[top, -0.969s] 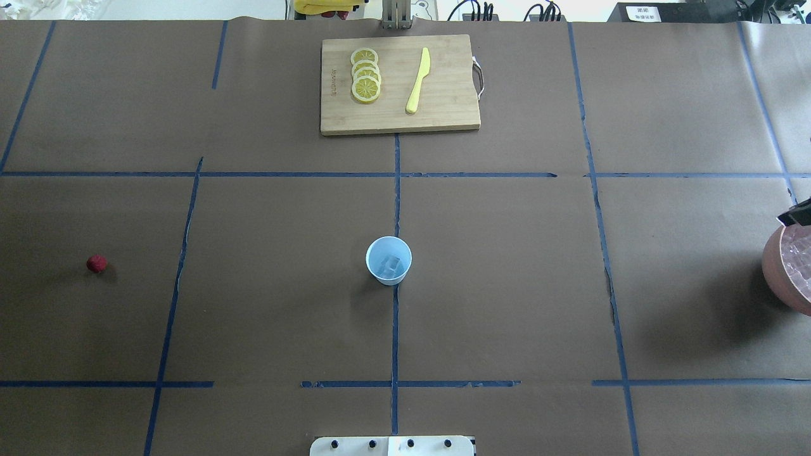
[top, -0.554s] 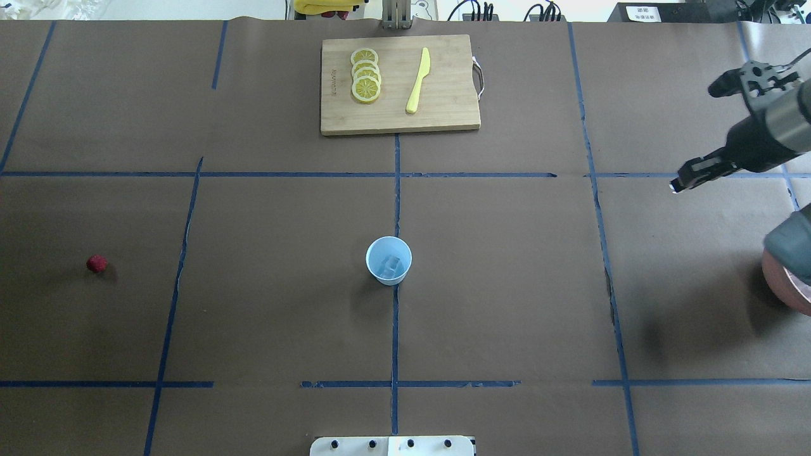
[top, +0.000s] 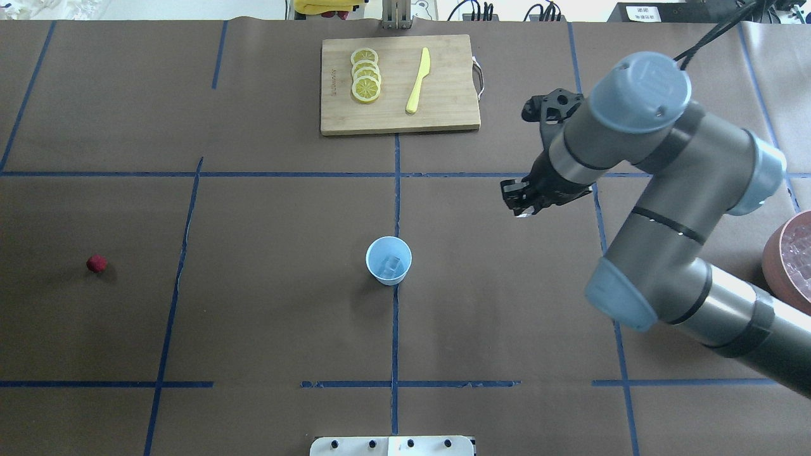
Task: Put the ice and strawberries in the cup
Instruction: 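Carry the ice cube with the right gripper over the cup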
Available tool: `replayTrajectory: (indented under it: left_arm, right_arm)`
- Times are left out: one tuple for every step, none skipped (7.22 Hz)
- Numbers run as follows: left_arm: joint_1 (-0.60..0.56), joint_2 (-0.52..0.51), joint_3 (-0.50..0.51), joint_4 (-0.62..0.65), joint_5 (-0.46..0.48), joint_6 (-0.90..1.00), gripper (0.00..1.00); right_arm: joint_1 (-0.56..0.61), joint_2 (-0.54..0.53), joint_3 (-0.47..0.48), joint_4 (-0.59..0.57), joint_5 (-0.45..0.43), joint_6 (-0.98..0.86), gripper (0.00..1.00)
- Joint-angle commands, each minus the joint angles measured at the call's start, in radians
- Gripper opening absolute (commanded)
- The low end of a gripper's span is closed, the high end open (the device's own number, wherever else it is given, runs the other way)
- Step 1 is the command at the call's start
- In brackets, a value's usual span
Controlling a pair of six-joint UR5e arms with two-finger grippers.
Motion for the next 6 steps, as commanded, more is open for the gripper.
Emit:
replayTrajectory:
  left_arm:
    - [0.0,0.0,0.001,0.0,0.0,0.0,1.0]
    - [0.0,0.0,0.003,0.0,0.0,0.0,1.0]
    - [0.0,0.0,0.003,0.0,0.0,0.0,1.0]
    - [0.0,0.0,0.003,0.0,0.0,0.0,1.0]
    - [0.0,0.0,0.003,0.0,0.0,0.0,1.0]
    - [0.0,0.0,0.003,0.0,0.0,0.0,1.0]
  right_arm:
    - [-0.165,0.198,-0.062,-0.098,-0.164,0.225,0.0]
    - [-0.207,0.265,-0.113,-0.1,-0.208,0.276,0.0]
    - [-0.229,0.317,-0.16,-0.1,-0.22,0.318,0.0]
    - [-0.233,0.346,-0.191,-0.1,-0.223,0.32,0.0]
    - [-0.233,0.36,-0.216,-0.1,-0.237,0.32,0.0]
    - [-0.241,0.354,-0.219,-0.1,-0.246,0.32,0.0]
